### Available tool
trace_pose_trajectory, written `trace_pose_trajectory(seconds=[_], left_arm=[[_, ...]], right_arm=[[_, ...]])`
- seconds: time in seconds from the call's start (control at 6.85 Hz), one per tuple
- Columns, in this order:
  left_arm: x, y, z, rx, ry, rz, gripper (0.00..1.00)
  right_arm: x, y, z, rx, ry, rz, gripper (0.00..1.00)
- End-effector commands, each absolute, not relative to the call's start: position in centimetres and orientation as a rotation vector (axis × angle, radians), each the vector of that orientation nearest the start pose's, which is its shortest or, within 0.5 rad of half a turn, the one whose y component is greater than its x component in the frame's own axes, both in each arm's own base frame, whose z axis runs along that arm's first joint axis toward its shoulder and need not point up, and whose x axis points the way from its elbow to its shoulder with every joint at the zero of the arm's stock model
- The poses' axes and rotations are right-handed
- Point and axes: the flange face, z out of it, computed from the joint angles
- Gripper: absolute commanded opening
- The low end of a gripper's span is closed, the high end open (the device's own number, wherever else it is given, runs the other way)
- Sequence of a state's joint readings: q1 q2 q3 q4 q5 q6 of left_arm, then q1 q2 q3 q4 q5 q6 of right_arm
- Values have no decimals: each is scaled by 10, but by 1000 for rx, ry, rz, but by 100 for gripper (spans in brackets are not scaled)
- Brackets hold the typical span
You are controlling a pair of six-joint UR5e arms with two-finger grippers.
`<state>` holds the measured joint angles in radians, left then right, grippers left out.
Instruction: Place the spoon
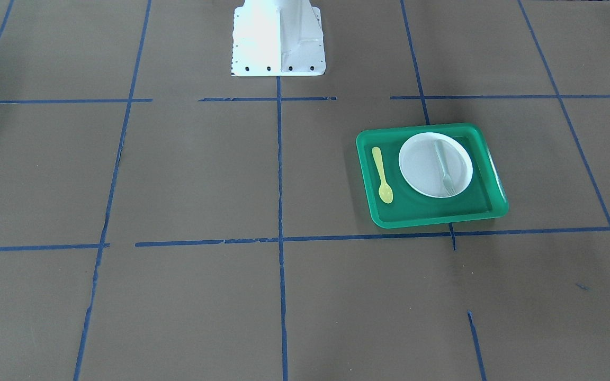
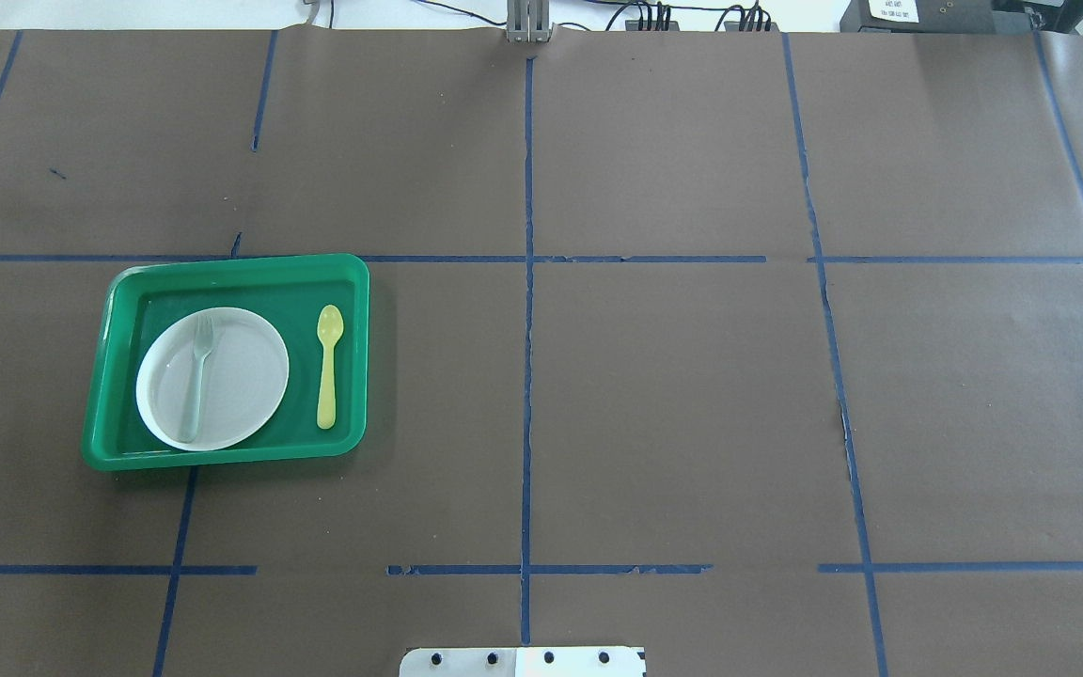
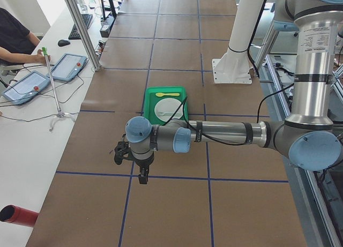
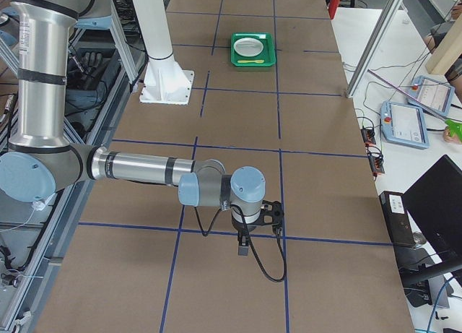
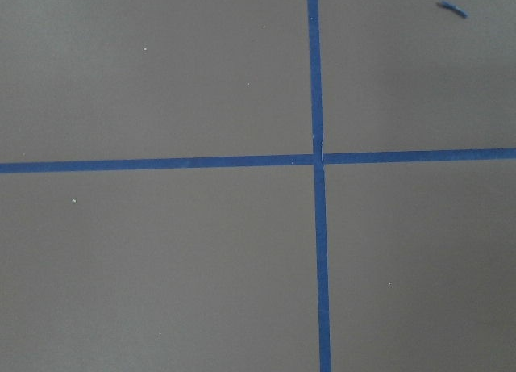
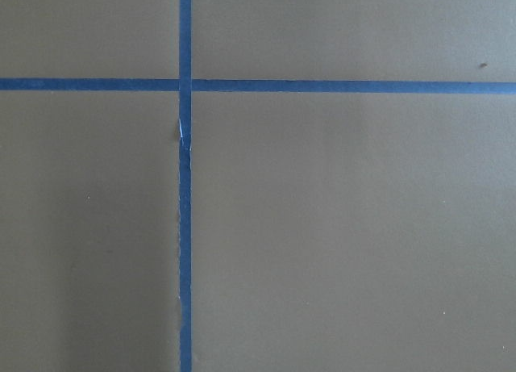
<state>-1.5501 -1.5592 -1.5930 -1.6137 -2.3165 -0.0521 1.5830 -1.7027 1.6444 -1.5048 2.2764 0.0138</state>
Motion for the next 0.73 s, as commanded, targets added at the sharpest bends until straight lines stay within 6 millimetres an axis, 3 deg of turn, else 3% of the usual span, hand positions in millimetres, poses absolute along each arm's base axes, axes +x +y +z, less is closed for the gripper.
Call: trace_pose_trajectory(seconds=[0.0,0.58], left_arm=[[-56,-488,654,-22,745,-25,100],[-56,-480,651,4,784,52,100]], right_arm=[[74,-435,682,7,-706,22,100],[74,-435,682,7,-706,22,100]])
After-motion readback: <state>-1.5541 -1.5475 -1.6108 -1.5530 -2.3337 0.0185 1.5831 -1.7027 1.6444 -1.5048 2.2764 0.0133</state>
